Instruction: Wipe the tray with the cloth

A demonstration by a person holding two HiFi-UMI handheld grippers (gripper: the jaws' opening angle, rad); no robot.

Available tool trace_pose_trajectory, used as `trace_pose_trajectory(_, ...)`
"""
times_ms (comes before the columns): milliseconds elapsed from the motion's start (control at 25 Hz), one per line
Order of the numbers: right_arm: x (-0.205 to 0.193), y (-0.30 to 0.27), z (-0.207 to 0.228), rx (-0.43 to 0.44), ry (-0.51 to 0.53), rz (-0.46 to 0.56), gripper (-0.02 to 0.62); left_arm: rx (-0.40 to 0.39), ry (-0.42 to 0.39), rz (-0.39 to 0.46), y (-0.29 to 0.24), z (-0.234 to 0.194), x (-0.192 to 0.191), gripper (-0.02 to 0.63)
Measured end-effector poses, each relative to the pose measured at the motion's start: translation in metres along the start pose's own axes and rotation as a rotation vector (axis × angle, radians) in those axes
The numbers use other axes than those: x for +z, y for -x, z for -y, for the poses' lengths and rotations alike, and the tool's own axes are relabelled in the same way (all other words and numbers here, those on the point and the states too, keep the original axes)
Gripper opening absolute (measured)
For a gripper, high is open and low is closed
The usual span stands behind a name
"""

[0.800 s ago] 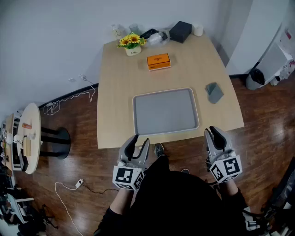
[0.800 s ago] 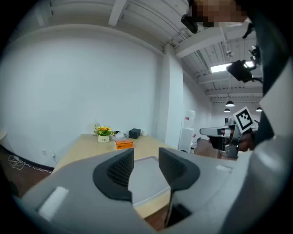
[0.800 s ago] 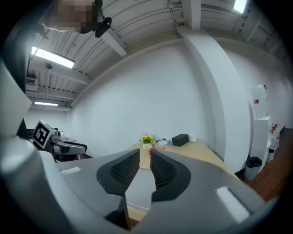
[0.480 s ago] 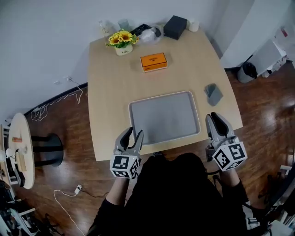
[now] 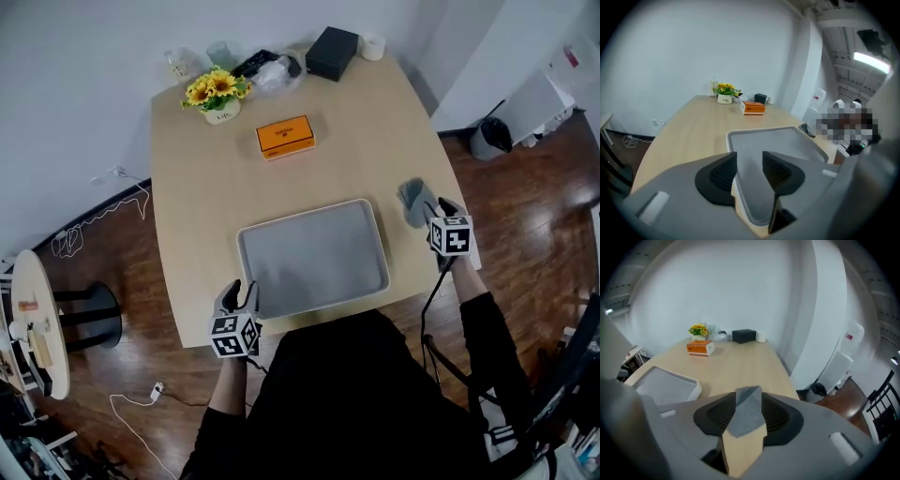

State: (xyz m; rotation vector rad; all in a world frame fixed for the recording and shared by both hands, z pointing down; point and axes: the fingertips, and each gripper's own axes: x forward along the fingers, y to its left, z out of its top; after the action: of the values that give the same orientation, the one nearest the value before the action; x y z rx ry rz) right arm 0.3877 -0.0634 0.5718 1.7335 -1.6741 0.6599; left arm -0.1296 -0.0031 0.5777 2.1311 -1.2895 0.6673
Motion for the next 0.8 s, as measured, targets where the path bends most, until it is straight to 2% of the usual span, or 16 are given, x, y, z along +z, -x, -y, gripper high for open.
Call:
trace_pose_trajectory(80,-0.014,-0.040,0.011,0.023,-0.023,-0.099,0.207,0.008,-0.004,-0.015,-0.004,0.006,-0.002,0.153)
trace_pose_trajectory(160,-0.027,-0.071,0.015,0.045,-0.023,-0.179,0.308,0.016,-0.010,-0.034,-0.007,0.008,-0.003,0.153)
trace_pose_trajectory(200,-0.032,-0.081,0.017,0.046,-0.010,-0.202,0.325,0.022,-0.009,-0.042,-0.007,0.008,-0.004,0.153)
trace_pose_trajectory(240,-0.035,-0.087,0.019,0.041,0.017,-0.212,0.273,0.031,-0.006,-0.046,-0.006,0.007,-0.005,0.153)
trace_pose_trajectory(320,-0.039,-0.091,0.019,0.026,0.087,-0.206,0.008,0.052,0.003,-0.048,-0.003,0.001,-0.008,0.153)
trace_pose_trajectory(400,-0.040,-0.088,0.018,0.025,0.107,-0.180,0.006,0.070,0.012,-0.051,0.001,-0.005,-0.012,0.153)
trace_pose_trajectory(560,-0.025,-0.065,0.006,0.084,0.000,-0.076,0.006,0.088,0.026,-0.076,0.003,-0.013,-0.027,0.153)
trace_pose_trajectory(680,0.013,-0.026,-0.027,0.208,-0.016,0.052,0.006,0.097,0.029,-0.089,-0.001,-0.020,-0.031,0.153)
trace_pose_trajectory(800,0.056,0.023,-0.084,0.370,0.014,0.163,0.006,0.092,0.026,-0.092,-0.010,-0.024,-0.031,0.153)
